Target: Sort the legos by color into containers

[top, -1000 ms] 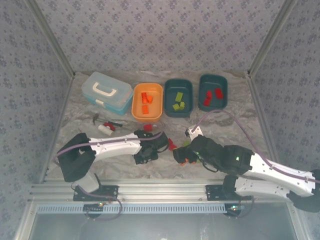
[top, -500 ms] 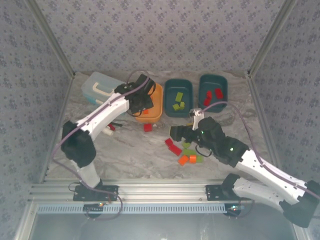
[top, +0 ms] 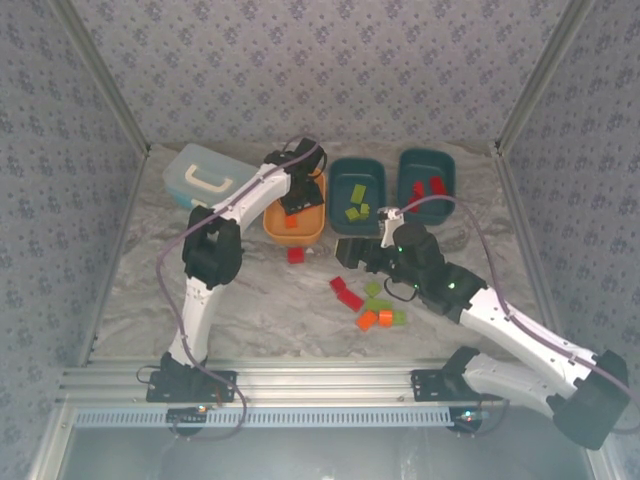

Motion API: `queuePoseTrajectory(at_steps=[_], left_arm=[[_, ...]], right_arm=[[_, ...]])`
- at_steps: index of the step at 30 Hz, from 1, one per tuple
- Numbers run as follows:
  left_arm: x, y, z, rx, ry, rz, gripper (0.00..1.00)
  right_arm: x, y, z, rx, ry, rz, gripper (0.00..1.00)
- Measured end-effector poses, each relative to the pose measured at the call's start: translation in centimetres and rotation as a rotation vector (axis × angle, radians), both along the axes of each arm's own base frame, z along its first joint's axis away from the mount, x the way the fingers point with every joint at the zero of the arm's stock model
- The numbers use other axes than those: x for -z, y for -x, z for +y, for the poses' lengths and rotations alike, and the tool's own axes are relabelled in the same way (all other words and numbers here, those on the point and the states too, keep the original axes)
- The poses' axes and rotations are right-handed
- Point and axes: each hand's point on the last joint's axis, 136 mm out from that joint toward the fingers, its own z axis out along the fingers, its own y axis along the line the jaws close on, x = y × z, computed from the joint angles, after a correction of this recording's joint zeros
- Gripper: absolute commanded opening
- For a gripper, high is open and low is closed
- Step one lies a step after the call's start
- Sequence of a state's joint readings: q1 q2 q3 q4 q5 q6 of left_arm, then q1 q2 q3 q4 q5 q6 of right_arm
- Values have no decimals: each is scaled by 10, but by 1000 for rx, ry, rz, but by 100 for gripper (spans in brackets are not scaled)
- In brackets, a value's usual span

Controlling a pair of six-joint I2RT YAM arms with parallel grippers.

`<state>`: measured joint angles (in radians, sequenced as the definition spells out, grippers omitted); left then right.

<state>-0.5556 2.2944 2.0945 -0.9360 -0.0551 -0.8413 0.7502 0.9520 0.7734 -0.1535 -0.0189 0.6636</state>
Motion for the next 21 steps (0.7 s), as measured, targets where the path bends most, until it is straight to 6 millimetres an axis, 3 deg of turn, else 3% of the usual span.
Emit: queuePoseTrajectory(at_steps=[5, 10, 17, 21], left_arm=[[3, -4, 2, -52, 42, 31, 59], [14, -2, 2, -92, 98, 77, 69], [16, 2, -6, -101, 152, 107, 84], [11, 2, -9, -95, 170, 103, 85]], right_arm=[[-4, 4, -8, 16, -18, -5, 92], [6, 5, -19, 63, 14, 30, 92], [49, 3, -54, 225, 187, 172, 82], [84, 4, -63, 248, 331, 273, 78]])
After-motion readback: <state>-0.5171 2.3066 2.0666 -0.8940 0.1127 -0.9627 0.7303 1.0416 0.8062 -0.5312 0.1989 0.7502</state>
